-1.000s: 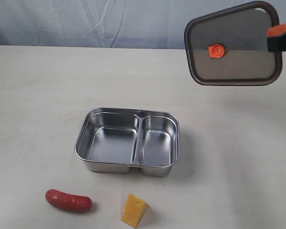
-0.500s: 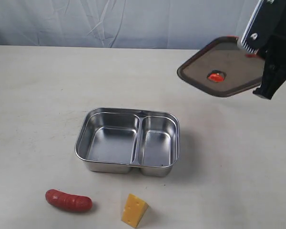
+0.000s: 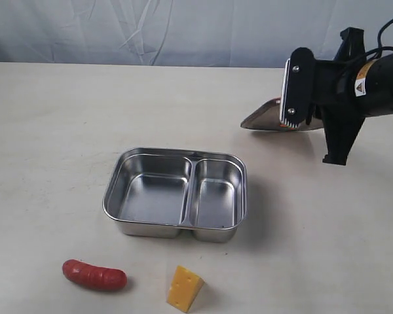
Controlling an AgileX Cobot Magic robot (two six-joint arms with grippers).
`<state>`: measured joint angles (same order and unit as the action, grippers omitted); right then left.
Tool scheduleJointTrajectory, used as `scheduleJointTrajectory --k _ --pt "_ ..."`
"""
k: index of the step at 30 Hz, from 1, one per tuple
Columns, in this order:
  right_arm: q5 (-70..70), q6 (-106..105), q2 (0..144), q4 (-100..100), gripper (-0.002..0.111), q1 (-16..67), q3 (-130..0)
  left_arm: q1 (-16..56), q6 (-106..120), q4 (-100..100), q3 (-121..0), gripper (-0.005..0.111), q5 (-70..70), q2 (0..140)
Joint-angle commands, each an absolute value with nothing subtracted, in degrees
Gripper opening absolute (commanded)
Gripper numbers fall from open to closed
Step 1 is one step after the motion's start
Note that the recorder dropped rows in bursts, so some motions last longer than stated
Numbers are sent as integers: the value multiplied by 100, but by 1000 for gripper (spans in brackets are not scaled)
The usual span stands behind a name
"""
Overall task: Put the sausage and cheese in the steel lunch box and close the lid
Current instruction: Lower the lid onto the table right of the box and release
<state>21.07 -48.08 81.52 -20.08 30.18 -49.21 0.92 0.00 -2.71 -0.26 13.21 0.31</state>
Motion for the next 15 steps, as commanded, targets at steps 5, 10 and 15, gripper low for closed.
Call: scheduleJointTrajectory --k 5,10,15 --pt "2425 -4625 8680 -1407 -1 3142 -4941 130 0 -276 0 0 1299 0" --pt "2893 -4625 8959 -1009 -1 3142 -4941 130 0 -276 0 0 1299 0" --pt "3140 -4625 9159 -668 9 3142 -4941 130 0 -276 0 0 1289 0"
